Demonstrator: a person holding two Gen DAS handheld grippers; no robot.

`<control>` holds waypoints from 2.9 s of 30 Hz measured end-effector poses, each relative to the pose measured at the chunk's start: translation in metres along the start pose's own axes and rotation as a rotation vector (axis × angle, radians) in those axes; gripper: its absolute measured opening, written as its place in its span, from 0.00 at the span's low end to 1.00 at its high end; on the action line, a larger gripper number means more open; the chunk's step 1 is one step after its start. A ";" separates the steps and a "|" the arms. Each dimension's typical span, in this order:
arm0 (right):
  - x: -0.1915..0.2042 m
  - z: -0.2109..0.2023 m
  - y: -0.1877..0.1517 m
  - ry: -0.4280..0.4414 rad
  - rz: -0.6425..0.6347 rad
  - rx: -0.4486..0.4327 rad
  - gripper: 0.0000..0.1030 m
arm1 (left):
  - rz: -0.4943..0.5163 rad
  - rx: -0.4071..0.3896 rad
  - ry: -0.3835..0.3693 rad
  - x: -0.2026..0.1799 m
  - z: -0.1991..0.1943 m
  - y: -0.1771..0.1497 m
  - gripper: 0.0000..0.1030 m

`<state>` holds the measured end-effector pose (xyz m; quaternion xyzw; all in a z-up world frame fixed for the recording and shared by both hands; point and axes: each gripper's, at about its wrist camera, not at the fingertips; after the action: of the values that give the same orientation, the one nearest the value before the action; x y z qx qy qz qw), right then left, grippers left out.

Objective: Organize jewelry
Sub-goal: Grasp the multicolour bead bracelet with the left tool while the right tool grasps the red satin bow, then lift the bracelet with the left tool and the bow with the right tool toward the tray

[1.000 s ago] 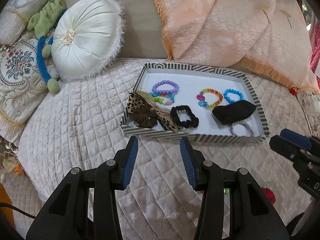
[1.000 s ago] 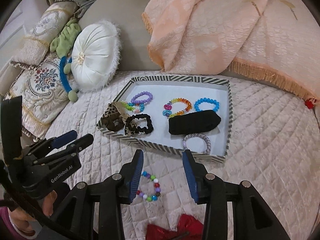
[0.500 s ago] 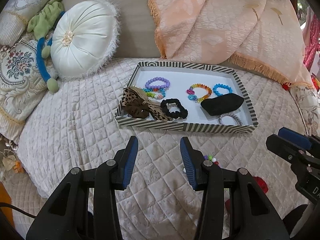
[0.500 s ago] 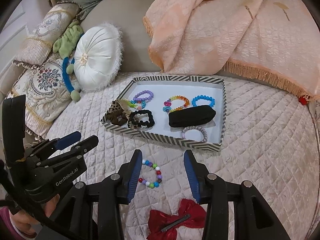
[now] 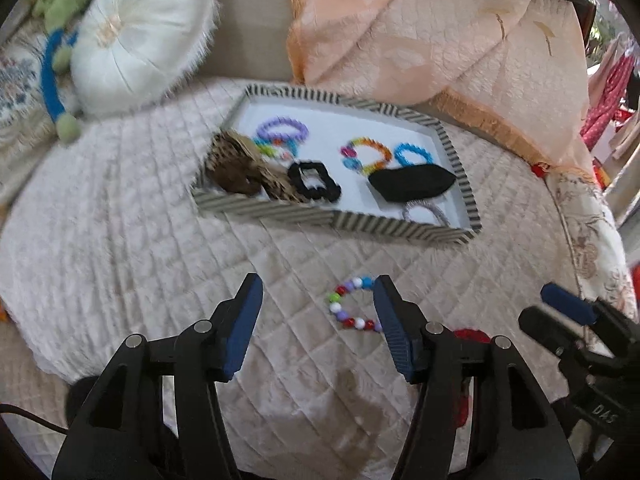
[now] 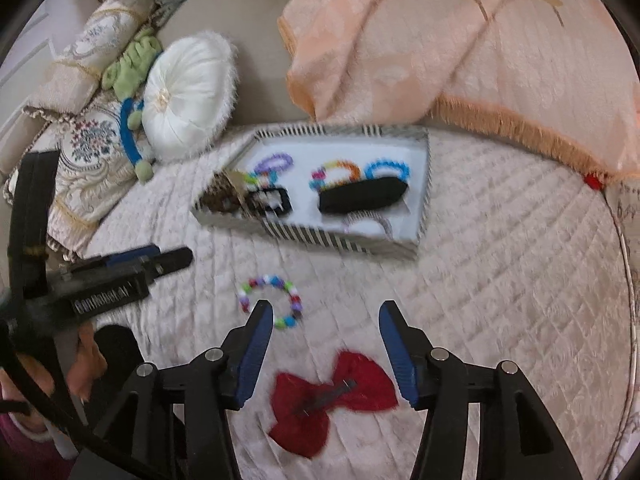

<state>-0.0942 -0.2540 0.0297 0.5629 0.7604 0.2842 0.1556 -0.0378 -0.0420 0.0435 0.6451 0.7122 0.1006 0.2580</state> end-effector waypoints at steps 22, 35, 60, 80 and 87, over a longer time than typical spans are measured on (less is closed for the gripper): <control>0.011 0.065 -0.050 0.113 0.127 0.138 0.52 | -0.044 0.179 0.042 0.007 0.078 -0.004 0.56; 0.006 0.061 -0.057 0.100 0.018 0.075 0.27 | 0.028 0.144 0.105 -0.007 0.104 -0.009 0.16; 0.014 0.003 -0.012 0.140 -0.012 -0.099 0.24 | 0.052 -0.022 0.025 -0.003 -0.004 0.034 0.08; 0.003 0.008 0.038 0.131 -0.037 -0.133 0.24 | 0.084 -0.114 0.047 -0.021 -0.020 0.083 0.08; -0.005 0.018 0.046 0.131 -0.035 -0.125 0.24 | 0.085 -0.124 0.078 -0.021 -0.010 0.097 0.08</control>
<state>-0.0469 -0.2449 0.0433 0.5188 0.7594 0.3649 0.1452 0.0426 -0.0461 0.1031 0.6531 0.6861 0.1802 0.2650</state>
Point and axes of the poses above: each gripper's, at about its wrist camera, not at the fingertips, and z roughly the way its jaws point, x to its left, y to its top, and after that the axes turned 12 degrees about -z, right-handed
